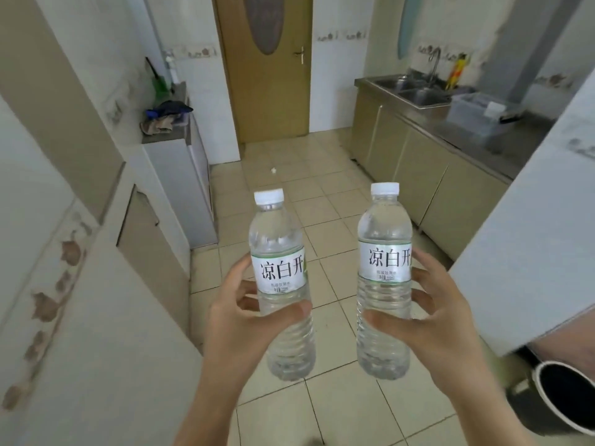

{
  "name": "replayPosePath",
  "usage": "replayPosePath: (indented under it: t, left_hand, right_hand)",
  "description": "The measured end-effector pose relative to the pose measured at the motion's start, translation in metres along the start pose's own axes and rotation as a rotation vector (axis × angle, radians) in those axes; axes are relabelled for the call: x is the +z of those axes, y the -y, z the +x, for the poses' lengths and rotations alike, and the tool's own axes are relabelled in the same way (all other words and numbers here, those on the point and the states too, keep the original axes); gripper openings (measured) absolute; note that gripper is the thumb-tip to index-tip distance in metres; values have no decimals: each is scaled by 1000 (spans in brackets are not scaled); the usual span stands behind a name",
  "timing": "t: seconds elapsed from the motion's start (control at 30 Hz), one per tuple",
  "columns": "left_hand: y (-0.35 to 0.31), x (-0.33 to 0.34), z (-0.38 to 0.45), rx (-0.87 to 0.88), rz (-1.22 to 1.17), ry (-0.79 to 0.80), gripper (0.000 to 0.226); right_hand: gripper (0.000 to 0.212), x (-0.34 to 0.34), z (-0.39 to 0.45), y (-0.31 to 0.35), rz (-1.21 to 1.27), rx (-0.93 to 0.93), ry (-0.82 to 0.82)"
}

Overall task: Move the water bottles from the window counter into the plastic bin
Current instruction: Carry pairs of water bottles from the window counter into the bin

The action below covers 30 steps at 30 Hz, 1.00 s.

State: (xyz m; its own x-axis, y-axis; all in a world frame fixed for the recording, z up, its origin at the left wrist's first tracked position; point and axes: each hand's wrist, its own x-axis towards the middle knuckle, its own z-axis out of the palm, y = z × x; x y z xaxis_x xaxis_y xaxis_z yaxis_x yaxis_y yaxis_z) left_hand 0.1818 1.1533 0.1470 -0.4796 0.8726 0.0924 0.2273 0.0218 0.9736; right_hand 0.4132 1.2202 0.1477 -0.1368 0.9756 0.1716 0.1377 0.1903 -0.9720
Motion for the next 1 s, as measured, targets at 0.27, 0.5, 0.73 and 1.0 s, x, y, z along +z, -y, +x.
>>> replayPosePath:
  t: [0.27, 0.5, 0.73, 1.0]
  left_hand:
    - [-22, 125, 128, 16, -30, 174, 90]
    - [-28, 236, 221, 10, -49, 260, 93]
    - [-46, 362, 322, 12, -39, 266, 89]
    - [-65, 470, 434, 31, -17, 263, 82]
  right_hand:
    - [98, -66, 117, -20, -41, -8, -167]
    - [94, -129, 220, -52, -74, -7, -271]
    - [93, -203, 355, -84, -90, -27, -257]
    - [91, -263, 497, -110, -83, 15, -246]
